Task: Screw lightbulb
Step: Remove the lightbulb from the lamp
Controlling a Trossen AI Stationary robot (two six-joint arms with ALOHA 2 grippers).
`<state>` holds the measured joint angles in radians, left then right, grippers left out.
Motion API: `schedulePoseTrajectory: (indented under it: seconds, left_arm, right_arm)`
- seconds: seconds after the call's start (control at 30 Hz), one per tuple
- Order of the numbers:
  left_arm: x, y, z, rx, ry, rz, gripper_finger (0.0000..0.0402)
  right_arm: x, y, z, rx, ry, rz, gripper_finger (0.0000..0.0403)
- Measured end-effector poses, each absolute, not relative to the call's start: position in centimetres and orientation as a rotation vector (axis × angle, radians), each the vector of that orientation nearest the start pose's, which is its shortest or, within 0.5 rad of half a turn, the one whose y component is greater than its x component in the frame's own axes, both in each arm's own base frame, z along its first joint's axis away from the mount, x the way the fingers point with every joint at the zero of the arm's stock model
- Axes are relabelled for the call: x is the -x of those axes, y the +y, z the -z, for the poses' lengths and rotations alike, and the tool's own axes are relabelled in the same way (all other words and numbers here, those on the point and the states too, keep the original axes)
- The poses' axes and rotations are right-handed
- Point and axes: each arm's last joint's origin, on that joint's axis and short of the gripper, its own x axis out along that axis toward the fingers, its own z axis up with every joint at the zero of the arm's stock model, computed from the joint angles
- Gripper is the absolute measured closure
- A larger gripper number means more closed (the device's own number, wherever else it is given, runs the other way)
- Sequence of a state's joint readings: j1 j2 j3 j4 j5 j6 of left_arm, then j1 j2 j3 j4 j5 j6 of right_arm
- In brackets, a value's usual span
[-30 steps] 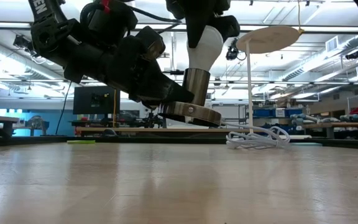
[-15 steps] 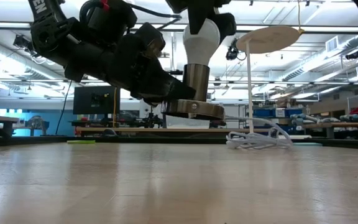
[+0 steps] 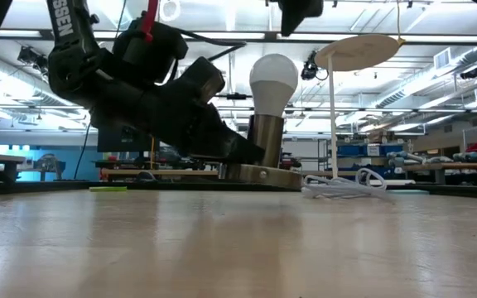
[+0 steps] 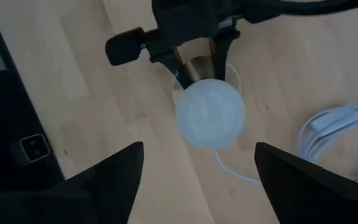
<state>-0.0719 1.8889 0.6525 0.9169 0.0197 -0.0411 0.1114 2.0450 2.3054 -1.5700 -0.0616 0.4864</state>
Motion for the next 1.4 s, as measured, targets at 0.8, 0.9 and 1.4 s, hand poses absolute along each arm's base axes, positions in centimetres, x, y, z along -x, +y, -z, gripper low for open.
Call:
schedulePoseTrajectory:
  seconds: [0.8,0.9,1.4]
  left_arm:
    - [-32.6,-2.3,-10.2,0.022,0.437,0.051,0.0243]
    - [-32.6,-2.3,-10.1,0.032,0.458,0.041,0.0243]
    - [-32.4,-2.2,-9.8,0.102,0.500,-0.022,0.0134]
  right_arm:
    - [-38.9,13.8,-31.6,0.032,1.144,0.235,0.0387]
    - [-38.9,14.7,-30.9,0.057,1.109,0.245,0.0393]
    - [-38.5,15.6,-28.6,0.088,1.087,0.311,0.0396]
